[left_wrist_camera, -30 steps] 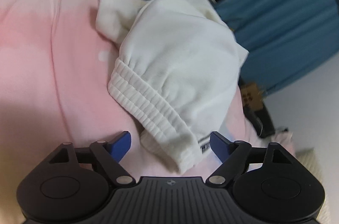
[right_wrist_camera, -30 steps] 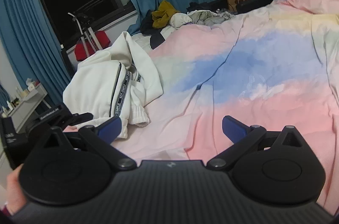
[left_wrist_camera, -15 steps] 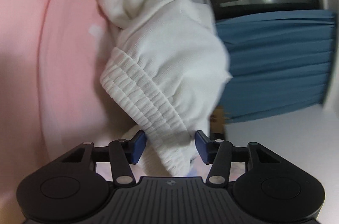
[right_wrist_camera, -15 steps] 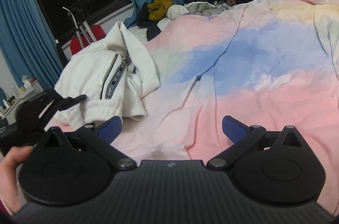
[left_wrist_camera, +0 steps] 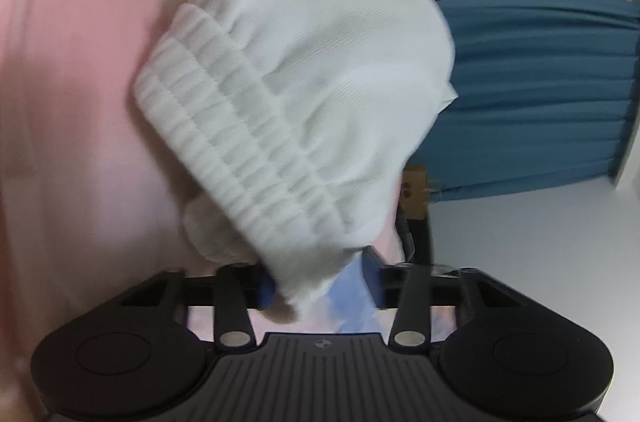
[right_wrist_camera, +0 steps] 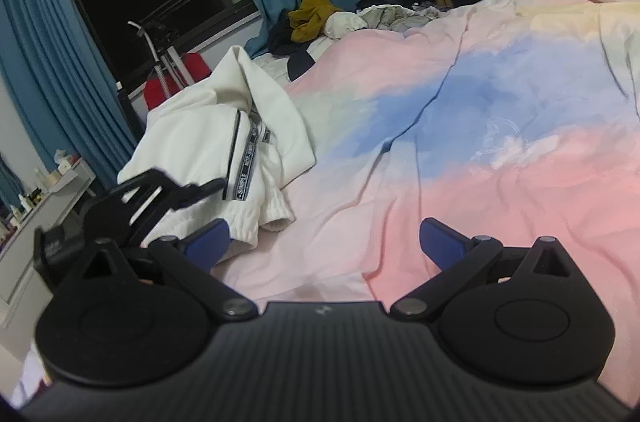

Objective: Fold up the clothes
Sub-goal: 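Grasp the elastic cuff of the white sweatpants with the left gripper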

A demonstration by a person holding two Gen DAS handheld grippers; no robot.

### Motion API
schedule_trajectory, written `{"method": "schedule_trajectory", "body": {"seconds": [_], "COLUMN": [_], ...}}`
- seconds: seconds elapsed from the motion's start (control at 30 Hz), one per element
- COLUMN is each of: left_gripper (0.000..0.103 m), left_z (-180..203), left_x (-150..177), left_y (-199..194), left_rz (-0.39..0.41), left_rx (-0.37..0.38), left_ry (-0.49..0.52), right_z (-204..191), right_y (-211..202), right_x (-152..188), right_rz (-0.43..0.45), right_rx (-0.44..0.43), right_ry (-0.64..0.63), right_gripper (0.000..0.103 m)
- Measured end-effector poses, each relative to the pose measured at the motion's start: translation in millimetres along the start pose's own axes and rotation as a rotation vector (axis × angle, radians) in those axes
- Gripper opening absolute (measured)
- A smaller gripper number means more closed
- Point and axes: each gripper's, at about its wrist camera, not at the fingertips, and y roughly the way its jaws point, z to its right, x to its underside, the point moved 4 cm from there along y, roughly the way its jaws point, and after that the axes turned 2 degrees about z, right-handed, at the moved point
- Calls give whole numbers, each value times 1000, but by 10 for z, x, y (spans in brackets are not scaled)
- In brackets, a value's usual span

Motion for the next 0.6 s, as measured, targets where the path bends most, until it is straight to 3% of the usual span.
{"method": "schedule_trajectory", "body": {"seconds": [0.13, 0.3, 0.5, 0.6], "left_gripper": [11, 9, 9, 10], "left_z": [331, 744, 1043, 800], "left_x": [-166, -623, -1386, -1333], "left_y": [-196, -748, -1753, -2496], "left_rz": [38, 167, 320, 362], "left_rx": [15, 54, 86, 53], "left_ry": [152, 307, 336, 368], "right_z": [-24, -136, -303, -379], "right_y": [52, 27, -74, -104], "right_x": [10, 32, 32, 37], "right_rz": [8, 24, 20, -5], "right_rx": [-35, -122, -267, -348], "right_ry": [-12, -27, -11, 16], "right_gripper": [103, 103, 103, 103]}}
